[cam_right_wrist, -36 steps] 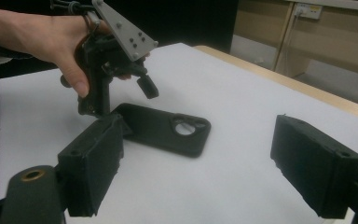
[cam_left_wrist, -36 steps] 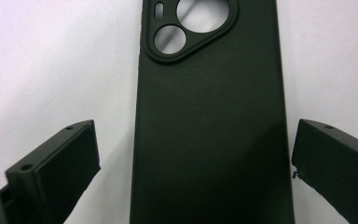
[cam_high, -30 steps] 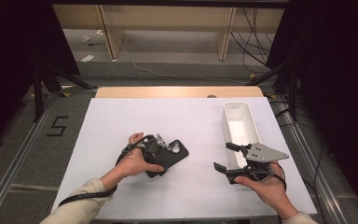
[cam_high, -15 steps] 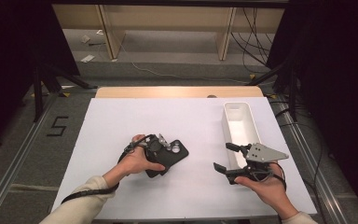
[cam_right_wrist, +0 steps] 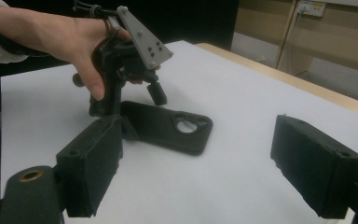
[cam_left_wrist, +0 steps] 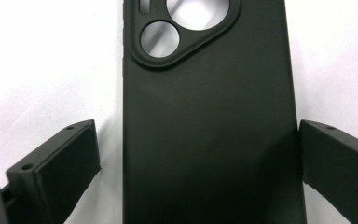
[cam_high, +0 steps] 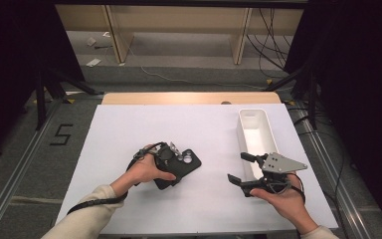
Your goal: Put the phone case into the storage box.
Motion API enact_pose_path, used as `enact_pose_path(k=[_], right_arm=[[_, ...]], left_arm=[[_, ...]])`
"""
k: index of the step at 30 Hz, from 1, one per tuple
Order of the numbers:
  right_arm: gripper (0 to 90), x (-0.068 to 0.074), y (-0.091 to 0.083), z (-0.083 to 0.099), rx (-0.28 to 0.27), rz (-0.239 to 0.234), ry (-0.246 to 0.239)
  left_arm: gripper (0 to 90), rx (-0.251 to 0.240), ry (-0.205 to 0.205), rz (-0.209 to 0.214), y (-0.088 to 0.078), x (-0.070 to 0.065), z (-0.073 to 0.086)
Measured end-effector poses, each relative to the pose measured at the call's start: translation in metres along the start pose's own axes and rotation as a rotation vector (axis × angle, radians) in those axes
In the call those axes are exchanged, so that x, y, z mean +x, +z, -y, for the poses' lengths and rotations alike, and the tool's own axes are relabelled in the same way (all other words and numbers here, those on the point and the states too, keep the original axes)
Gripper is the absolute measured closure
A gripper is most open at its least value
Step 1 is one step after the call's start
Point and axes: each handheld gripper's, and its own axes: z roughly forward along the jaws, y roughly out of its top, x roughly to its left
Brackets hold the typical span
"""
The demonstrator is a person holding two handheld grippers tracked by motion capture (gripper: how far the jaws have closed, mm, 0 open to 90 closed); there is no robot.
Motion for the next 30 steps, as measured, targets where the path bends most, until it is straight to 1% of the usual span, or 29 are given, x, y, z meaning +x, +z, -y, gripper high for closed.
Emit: enact_pose_path(k=[6, 10, 20, 30], right_arm=[[17.9, -0.0002, 0.0002, 0.0001, 0.000, 0.000, 0.000], [17.8, -0.0002, 0.0001, -0.0001, 0.001, 0.001, -0.001], [17.7, 0.0002, 0.0000, -0.0005, 0.002, 0.004, -0.003], [17.5, 0.0004, -0.0002, -0.0006, 0.002, 0.005, -0.006]], left_arm=[[0.8, 0.003, -0.001, 0.012, 0.0003, 0.0008, -0.0003], [1.6, 0.005, 0.007, 0.017, 0.0000, 0.0006, -0.0010], [5.5, 0.008, 0.017, 0.023, -0.0012, -0.0005, -0.0018], [7.0, 0.009, 0.019, 0.024, -0.0016, -0.0011, -0.0019]])
